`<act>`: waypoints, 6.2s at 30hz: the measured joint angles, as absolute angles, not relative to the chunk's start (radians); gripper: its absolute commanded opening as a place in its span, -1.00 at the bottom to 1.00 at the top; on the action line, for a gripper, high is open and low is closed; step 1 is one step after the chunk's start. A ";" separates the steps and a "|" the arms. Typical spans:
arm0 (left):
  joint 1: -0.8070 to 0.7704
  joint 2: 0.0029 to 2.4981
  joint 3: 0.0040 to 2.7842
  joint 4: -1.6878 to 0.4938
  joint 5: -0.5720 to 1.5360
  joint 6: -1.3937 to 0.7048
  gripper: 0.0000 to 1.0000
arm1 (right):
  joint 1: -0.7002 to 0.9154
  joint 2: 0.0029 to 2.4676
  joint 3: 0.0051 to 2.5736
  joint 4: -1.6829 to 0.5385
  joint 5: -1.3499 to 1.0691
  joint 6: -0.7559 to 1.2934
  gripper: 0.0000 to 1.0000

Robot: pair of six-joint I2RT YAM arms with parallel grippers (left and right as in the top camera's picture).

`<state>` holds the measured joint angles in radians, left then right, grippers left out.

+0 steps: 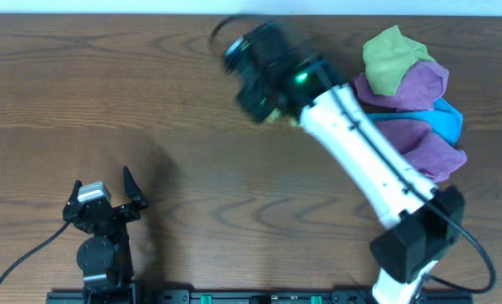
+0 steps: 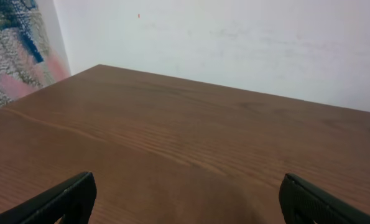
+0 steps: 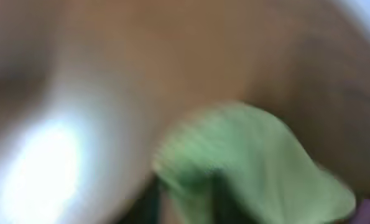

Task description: Fold the cloth

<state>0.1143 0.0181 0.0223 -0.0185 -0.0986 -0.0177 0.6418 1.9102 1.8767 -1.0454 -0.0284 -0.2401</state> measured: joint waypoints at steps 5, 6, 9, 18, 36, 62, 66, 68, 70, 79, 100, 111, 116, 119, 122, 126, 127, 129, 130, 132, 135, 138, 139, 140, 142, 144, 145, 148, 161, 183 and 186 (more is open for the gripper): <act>0.114 0.018 0.022 -0.019 -0.099 -0.018 0.91 | 0.659 1.910 1.877 -1.119 0.002 -0.289 0.99; 0.114 0.018 0.022 -0.019 -0.098 -0.018 0.91 | 0.648 1.910 1.876 -1.119 0.018 -0.279 0.98; 0.114 0.018 0.022 -0.019 -0.098 -0.018 0.91 | 0.575 1.910 1.859 -1.098 0.053 -0.208 0.98; 0.114 0.018 0.022 -0.019 -0.098 -0.018 0.91 | 0.395 2.026 1.771 -0.908 0.045 -0.117 0.75; 0.114 0.018 0.022 -0.019 -0.099 -0.018 0.91 | 0.359 2.247 1.757 -0.751 -0.041 -0.142 -0.43; 0.114 0.018 0.022 -0.019 -0.099 -0.018 0.91 | 0.339 2.302 1.757 -0.428 -0.053 -0.069 -0.72; 0.114 0.018 0.022 -0.019 -0.099 -0.018 0.91 | 0.338 2.301 1.781 -0.632 -0.075 -0.054 -0.53; 0.114 0.018 0.022 -0.019 -0.099 -0.018 0.91 | 0.338 2.295 1.788 -0.707 -0.081 -0.053 -0.57; 0.114 0.018 0.022 -0.019 -0.099 -0.018 0.91 | 0.337 2.274 1.789 -0.782 -0.078 -0.050 -0.33; 0.114 0.018 0.022 -0.019 -0.099 -0.018 0.91 | 0.290 2.181 1.806 -0.836 -0.025 -0.044 0.23; 0.114 0.018 0.022 -0.019 -0.099 -0.018 0.91 | 0.181 2.289 1.780 -0.802 -0.403 -0.200 0.24; 0.114 0.018 0.022 -0.019 -0.099 -0.018 0.91 | 0.148 2.300 1.772 -0.807 -0.463 -0.212 0.04; 0.114 0.018 0.022 -0.019 -0.098 -0.018 0.91 | 0.148 2.300 1.772 -0.812 -0.499 -0.216 -0.07; 0.114 0.018 0.022 -0.019 -0.099 -0.018 0.91 | 0.148 2.300 1.772 -0.815 -0.509 -0.216 -0.20; 0.114 0.018 0.022 -0.019 -0.099 -0.018 0.91 | 0.148 2.300 1.772 -0.818 -0.512 -0.224 -0.53; 0.114 0.018 0.022 -0.019 -0.099 -0.018 0.91 | 0.148 2.300 1.772 -0.818 -0.533 -0.212 -0.97; 0.114 0.018 0.022 -0.019 -0.099 -0.018 0.91 | 0.148 2.300 1.772 -0.818 -0.541 -0.206 -0.98; 0.114 0.018 0.022 -0.019 -0.099 -0.018 0.91 | 0.148 2.300 1.774 -0.829 -0.570 -0.186 -0.97; 0.114 0.018 0.022 -0.019 -0.099 -0.018 0.91 | 0.148 2.300 1.780 -0.846 -0.590 -0.176 -0.97; 0.114 0.018 0.022 -0.019 -0.099 -0.018 0.91 | 0.149 2.300 1.810 -0.880 -0.620 -0.154 -0.97; 0.114 0.018 0.022 -0.019 -0.099 -0.018 0.91 | 0.156 2.299 1.888 -0.927 -0.645 -0.116 -0.97; 0.114 0.018 0.022 -0.018 -0.099 -0.018 0.91 | 0.180 2.288 1.986 -0.977 -0.648 -0.079 -0.97; 0.114 0.018 0.022 -0.019 -0.099 -0.018 0.91 | 0.197 2.279 2.029 -1.005 -0.640 -0.067 -0.97; 0.114 0.018 0.022 -0.019 -0.099 -0.018 0.91 | 0.212 2.273 2.064 -1.031 -0.630 -0.059 -0.97; 0.114 0.018 0.022 -0.019 -0.099 -0.018 0.91 | 0.249 2.259 2.136 -1.082 -0.606 -0.047 -0.97; 0.114 0.018 0.022 -0.019 -0.099 -0.018 0.91 | 0.292 2.248 2.207 -1.130 -0.576 -0.038 -0.97; 0.114 0.018 0.022 -0.019 -0.099 -0.018 0.91 | 0.318 2.244 2.249 -1.161 -0.558 -0.035 -0.97; 0.114 0.018 0.022 -0.019 -0.099 -0.018 0.91 | 0.373 2.243 2.341 -1.232 -0.525 -0.031 -0.97; 0.114 0.018 0.022 -0.019 -0.099 -0.018 0.91 | 0.524 2.240 2.601 -1.443 -0.414 -0.025 -0.97; 0.114 0.018 0.022 -0.019 -0.099 -0.018 0.91 | 0.748 2.239 2.696 -1.283 -0.506 -0.130 -0.97; 0.114 0.018 0.022 -0.019 -0.099 -0.018 0.91 | 0.702 2.239 2.703 -1.178 -0.513 -0.142 -0.97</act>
